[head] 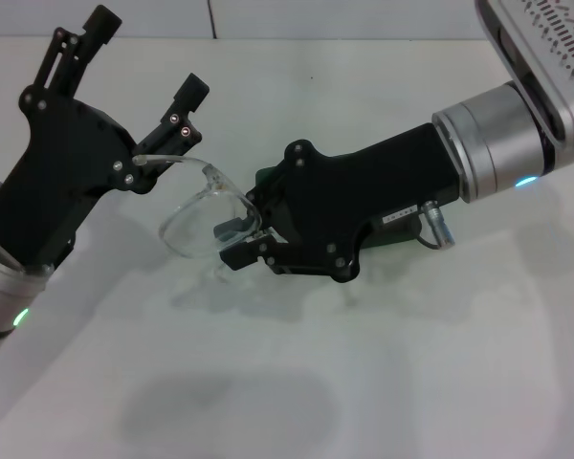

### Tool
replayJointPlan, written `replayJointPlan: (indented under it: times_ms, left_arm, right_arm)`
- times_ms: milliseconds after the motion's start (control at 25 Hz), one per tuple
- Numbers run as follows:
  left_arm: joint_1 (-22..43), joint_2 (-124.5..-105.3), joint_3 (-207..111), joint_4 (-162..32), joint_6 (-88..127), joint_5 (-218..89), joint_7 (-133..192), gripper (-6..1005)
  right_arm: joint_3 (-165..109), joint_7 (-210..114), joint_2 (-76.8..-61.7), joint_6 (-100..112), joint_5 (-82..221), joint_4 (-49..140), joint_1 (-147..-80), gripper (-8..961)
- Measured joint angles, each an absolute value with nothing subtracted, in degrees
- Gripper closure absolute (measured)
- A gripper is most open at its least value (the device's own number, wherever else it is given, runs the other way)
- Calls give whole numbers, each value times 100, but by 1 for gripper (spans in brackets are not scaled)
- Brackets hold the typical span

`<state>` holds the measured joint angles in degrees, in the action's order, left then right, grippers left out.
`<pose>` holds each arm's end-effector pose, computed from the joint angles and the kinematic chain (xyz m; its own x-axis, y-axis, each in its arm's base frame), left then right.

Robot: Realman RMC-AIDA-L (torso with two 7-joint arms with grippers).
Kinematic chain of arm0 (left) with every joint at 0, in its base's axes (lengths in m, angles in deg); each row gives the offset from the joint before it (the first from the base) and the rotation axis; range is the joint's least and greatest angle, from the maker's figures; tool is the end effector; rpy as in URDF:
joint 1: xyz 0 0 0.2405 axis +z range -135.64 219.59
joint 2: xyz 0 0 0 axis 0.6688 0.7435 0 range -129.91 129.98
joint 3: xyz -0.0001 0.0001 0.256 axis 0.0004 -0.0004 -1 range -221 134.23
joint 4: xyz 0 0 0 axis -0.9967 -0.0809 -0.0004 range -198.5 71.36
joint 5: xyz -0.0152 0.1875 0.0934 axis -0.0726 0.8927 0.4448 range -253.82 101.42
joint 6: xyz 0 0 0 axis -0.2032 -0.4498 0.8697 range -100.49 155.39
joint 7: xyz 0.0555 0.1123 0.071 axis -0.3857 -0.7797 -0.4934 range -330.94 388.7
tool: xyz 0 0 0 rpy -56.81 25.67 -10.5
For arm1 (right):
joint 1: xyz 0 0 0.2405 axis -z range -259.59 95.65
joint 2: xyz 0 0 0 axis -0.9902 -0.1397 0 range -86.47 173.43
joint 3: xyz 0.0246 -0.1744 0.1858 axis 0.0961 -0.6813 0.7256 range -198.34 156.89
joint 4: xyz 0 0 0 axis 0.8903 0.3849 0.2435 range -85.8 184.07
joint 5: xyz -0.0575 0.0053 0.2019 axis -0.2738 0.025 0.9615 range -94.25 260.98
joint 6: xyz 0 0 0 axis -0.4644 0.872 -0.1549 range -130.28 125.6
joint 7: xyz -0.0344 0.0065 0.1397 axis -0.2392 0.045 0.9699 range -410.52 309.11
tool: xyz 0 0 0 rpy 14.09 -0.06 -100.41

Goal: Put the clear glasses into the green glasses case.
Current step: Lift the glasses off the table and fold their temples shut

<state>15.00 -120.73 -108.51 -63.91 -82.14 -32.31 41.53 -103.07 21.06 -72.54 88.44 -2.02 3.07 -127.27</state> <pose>-0.2409 0.2675 -0.0106 0.4514 -0.5024 0.7375 0.3884 -0.6334 -0.6693 0.0856 0.3360 -0.0404 0.8218 0.2380 -0.5177 0.3186 -0.9452 0.0714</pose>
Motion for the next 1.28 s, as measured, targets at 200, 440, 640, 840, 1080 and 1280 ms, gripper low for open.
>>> replayJointPlan:
  times_ms: [200,440,640,840,1080,1280]
  left_arm:
    - [1499,-12073,-10851,-6391,-8215,-3228,4154,105]
    - [1500,-12070,-10851,-6391,-8215,-3225,4153,105]
    - [1517,-12065,-10849,-6391,-8214,-3243,4118,105]
    - [1532,-12051,-10818,-6392,-8210,-3274,4111,105]
    - [1552,-12046,-10803,-6392,-8196,-3306,4094,105]
    - [1552,-12041,-10799,-6392,-8169,-3357,4092,105]
  right_arm:
    - [-10307,2112,-7246,8836,-202,284,-12709,822]
    - [-10305,2105,-7244,8836,-197,286,-12705,821]
    - [-10312,2116,-7248,8876,-198,271,-12698,821]
    - [-10300,2137,-7227,8996,-197,269,-12696,820]
    - [-10283,2111,-7221,9096,-201,247,-12697,819]
    - [-10281,2102,-7223,9101,-201,219,-12697,819]
